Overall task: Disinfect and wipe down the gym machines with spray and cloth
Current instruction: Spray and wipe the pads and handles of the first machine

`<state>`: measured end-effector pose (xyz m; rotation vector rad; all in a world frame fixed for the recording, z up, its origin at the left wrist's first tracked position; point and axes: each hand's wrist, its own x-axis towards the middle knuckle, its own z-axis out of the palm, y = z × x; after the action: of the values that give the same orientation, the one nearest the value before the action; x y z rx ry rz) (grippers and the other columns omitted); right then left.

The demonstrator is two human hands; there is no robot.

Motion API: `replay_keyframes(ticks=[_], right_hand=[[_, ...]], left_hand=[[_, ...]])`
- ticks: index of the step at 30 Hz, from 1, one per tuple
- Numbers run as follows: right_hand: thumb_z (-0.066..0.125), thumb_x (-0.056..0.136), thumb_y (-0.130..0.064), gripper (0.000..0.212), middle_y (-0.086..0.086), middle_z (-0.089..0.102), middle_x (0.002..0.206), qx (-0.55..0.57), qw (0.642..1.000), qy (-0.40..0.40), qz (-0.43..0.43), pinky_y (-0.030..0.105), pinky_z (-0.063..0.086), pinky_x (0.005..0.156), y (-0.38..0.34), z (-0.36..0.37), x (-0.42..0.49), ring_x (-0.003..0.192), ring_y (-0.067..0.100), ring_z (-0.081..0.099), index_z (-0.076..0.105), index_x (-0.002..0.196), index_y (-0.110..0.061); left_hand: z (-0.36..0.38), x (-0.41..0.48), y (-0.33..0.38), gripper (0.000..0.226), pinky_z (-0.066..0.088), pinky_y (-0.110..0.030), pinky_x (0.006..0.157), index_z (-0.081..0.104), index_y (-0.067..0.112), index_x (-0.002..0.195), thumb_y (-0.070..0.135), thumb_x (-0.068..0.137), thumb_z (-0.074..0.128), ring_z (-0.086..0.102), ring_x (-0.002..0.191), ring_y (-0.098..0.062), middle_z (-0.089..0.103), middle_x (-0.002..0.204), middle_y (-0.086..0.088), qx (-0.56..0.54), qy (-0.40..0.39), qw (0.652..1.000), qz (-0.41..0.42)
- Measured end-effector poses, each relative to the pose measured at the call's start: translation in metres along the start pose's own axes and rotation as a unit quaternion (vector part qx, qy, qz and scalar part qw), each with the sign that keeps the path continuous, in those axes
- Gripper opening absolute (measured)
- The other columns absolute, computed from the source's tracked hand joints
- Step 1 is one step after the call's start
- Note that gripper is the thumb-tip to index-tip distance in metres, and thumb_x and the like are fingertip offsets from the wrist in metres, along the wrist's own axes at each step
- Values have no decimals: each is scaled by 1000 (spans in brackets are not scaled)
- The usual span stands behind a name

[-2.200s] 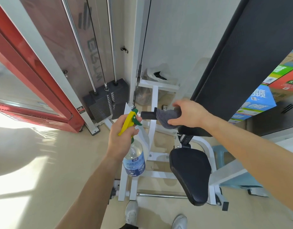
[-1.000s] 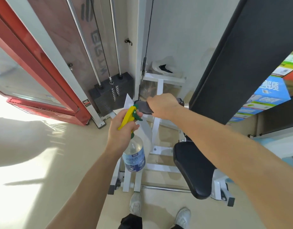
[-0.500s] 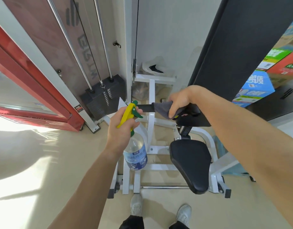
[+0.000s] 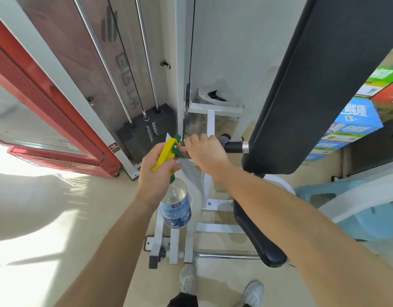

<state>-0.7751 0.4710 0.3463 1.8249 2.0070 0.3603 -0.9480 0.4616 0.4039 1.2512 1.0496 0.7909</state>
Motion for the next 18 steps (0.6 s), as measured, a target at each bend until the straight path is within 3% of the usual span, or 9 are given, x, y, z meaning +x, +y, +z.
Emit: replay_keyframes(ticks=[3,7,9,12,15,17,18], right_hand=[[60,90,-13,30,8,60,104,86,995,-56,20,38,40,61,40,-14,-19,89,30,65,51,119,-9],[66,85,-29,31,1,61,91,204,961,-171,70,33,46,64,94,-25,-43,84,24,64,55,111,-18],[69,82,-28,26,-2,63,75,365,894,-227,126,28,47,58,118,-26,-64,64,15,62,59,102,-13],[65,87,-23,21,9,61,55,547,767,-261,209,27,43,49,145,-18,-115,43,21,51,63,79,-3],[67,93,-28,24,8,66,66,611,719,-193,271,25,45,48,153,-13,-182,52,21,57,68,81,-8],[68,93,-38,26,2,72,80,628,699,-135,315,22,48,63,157,-9,-225,68,13,64,72,91,-12],[68,91,-44,32,1,74,87,652,670,-117,334,22,49,74,159,-9,-243,77,13,67,74,96,-12]], left_hand=[[12,-5,5,43,51,-53,104,71,13,104,4,67,54,69,113,-28,77,104,-3,-3,-26,1000,-4],[38,-12,24,44,54,-36,94,69,7,110,2,69,53,69,106,-16,75,98,1,-6,-69,998,-4],[49,-17,36,44,54,-43,96,71,10,108,3,68,54,68,105,-22,75,102,-7,-1,-79,997,9],[59,-23,48,43,48,-61,106,76,27,95,4,66,55,65,116,-36,75,107,-7,-26,-96,995,16],[77,-34,60,42,47,-61,107,74,16,101,1,68,54,66,118,-35,75,109,-10,-21,-129,991,32],[100,-49,70,41,52,-52,104,72,8,104,1,69,54,68,113,-29,75,109,-12,-7,-148,988,48],[112,-56,74,40,55,-45,98,72,7,104,0,69,54,69,109,-25,76,108,-11,-2,-154,987,51]])
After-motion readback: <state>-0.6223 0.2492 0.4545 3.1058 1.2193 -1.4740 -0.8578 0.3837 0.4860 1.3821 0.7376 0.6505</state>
